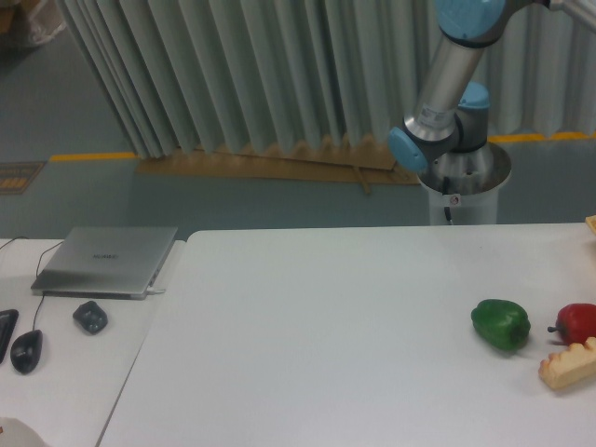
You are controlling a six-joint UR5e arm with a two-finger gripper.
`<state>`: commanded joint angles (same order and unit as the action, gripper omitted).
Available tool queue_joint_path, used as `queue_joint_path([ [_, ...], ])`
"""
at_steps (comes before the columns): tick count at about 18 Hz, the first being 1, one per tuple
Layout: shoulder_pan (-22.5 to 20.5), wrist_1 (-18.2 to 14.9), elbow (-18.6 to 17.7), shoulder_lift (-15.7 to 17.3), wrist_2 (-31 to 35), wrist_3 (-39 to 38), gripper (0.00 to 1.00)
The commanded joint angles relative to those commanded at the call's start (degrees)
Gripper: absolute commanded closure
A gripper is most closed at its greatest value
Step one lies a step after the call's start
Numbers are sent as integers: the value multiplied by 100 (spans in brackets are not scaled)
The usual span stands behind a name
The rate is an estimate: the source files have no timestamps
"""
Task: Place the yellow pepper on the table
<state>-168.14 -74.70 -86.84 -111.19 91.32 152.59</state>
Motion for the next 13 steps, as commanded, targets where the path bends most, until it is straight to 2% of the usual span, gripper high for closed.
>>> queue_joint_path([
  [7, 185, -431, 0, 361, -535, -984, 37],
  [13, 562, -484, 35, 501, -809, -2030, 38],
])
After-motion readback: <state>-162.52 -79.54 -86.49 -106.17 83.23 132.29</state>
